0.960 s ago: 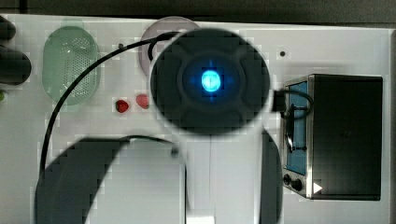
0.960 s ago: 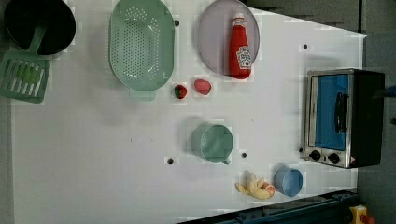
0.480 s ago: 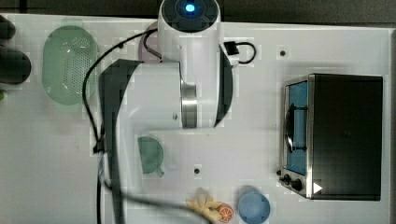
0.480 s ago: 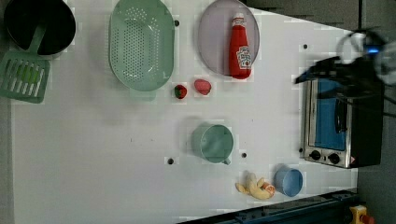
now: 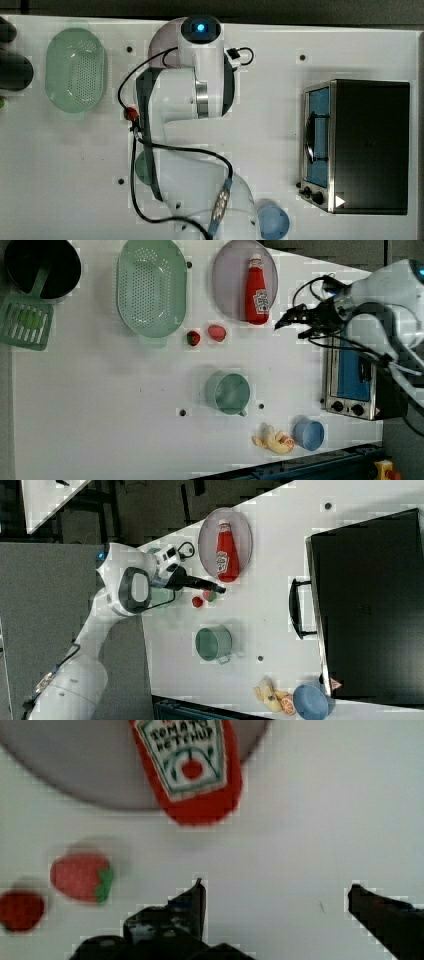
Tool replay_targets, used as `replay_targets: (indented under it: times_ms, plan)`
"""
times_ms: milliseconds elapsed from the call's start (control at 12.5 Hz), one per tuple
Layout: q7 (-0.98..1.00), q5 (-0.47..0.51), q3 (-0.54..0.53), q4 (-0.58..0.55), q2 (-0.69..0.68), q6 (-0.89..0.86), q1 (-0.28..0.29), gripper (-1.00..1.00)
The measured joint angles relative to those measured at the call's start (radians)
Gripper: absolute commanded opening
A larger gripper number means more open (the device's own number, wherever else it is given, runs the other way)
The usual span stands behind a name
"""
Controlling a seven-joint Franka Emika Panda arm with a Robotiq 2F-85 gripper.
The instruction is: Pick ketchup from plate and place it on table.
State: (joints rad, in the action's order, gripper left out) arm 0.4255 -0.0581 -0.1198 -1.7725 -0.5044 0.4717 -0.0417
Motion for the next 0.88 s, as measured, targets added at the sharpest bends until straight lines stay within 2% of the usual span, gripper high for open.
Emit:
replay_targets:
  times_ms: [320, 720, 800, 880]
  plan:
    - [0.078, -0.074, 0.001, 0.009, -0.082, 0.221, 0.022, 1.00]
    - [0.114, -0.104, 0.005, 0.023, -0.206, 0.423, 0.034, 1.00]
    - [0.116, -0.104, 0.005, 0.022, -0.224, 0.446, 0.034, 0.93]
    - [0.116, -0.105, 0.002, 0.024, -0.244, 0.467, 0.035, 0.69]
